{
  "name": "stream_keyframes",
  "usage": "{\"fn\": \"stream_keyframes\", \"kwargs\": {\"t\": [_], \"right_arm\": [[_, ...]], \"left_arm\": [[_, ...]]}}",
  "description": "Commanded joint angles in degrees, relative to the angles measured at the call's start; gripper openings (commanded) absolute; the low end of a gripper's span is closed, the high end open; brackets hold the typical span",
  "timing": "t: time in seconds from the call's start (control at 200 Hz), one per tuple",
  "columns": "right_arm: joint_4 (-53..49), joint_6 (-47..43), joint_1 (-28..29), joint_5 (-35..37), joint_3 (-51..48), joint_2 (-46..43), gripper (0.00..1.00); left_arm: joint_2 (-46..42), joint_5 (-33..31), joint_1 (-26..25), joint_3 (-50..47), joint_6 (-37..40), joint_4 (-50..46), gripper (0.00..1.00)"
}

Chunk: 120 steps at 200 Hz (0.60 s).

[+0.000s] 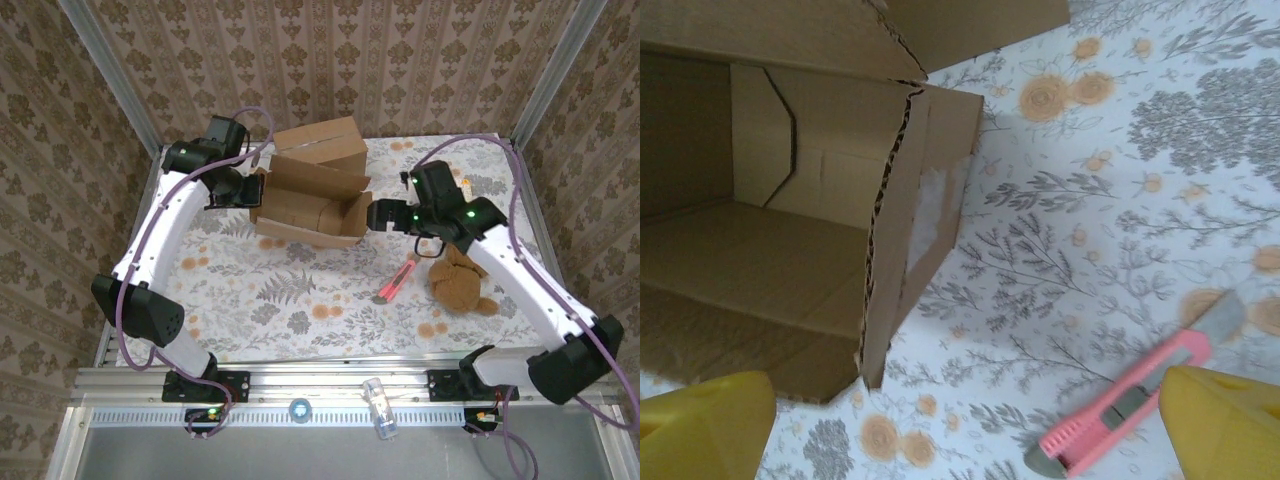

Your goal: Unpack the express box

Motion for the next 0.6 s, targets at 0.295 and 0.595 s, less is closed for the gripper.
{"fn": "stream_keyframes", "kwargs": {"t": [0.295,0.595], "right_arm": [[7.71,5.72,2.48,1.77,4.53,13.46,0.77],[7.89,5.55,2.94,1.12,6.17,16.6,0.25]], "left_arm": [[-2.13,1.53,-1.0,-0.44,-1.3,1.31,0.0],[-2.2,2.05,-1.25,-0.28,-1.4,1.7,0.0]]}}
